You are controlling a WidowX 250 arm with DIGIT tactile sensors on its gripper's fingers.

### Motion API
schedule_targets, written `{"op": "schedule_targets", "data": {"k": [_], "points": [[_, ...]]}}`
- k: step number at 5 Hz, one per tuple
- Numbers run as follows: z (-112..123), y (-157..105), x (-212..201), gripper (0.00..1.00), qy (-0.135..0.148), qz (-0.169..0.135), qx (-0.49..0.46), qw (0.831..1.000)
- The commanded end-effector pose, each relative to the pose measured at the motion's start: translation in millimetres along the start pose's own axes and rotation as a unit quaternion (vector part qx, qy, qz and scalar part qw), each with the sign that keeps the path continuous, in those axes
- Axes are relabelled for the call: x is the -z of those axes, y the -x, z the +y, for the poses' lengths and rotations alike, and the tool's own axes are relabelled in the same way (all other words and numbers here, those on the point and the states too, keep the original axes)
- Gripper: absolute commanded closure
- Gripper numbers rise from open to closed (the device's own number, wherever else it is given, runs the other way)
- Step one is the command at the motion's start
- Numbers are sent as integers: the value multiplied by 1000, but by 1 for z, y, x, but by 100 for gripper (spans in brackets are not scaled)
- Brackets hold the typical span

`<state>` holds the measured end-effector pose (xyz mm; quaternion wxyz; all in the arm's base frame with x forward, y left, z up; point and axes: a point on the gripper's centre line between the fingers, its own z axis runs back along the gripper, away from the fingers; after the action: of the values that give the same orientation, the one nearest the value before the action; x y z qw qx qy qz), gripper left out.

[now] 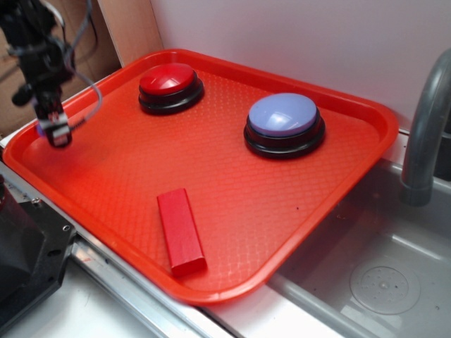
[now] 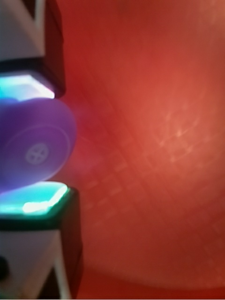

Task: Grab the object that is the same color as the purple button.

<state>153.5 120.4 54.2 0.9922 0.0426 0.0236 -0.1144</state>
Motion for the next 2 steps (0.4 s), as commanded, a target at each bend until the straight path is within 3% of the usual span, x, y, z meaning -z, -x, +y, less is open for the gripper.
{"op": "schedule_targets", "data": {"k": [1, 2], "points": [[-49, -44, -121, 100, 2, -79, -59, 995], [-66, -63, -167, 100, 15, -84, -38, 996]]}}
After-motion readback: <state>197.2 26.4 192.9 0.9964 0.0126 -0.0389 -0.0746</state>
